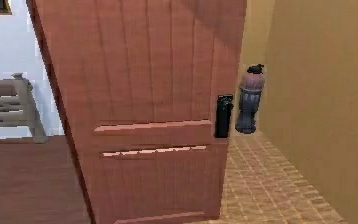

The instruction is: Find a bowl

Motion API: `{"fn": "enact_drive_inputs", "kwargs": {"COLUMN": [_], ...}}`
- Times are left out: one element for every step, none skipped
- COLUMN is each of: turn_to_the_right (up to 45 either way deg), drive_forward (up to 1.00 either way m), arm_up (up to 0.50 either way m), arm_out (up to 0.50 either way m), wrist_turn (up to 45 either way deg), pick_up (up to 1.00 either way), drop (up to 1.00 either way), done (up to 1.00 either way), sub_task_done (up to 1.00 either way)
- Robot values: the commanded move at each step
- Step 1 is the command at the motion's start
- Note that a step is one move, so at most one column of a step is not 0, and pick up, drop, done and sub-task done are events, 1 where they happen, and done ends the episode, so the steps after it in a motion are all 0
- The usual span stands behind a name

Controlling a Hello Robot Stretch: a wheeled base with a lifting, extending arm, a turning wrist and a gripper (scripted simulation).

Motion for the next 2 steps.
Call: {"fn": "enact_drive_inputs", "kwargs": {"turn_to_the_right": [-39.0,0.0], "drive_forward": [0.00,0.50], "arm_up": [0.00,0.00], "arm_out": [0.00,0.00], "wrist_turn": [0.0,0.0], "pick_up": [0.00,0.00], "drop": [0.00,0.00], "done": [0.00,0.00], "sub_task_done": [0.00,0.00]}}
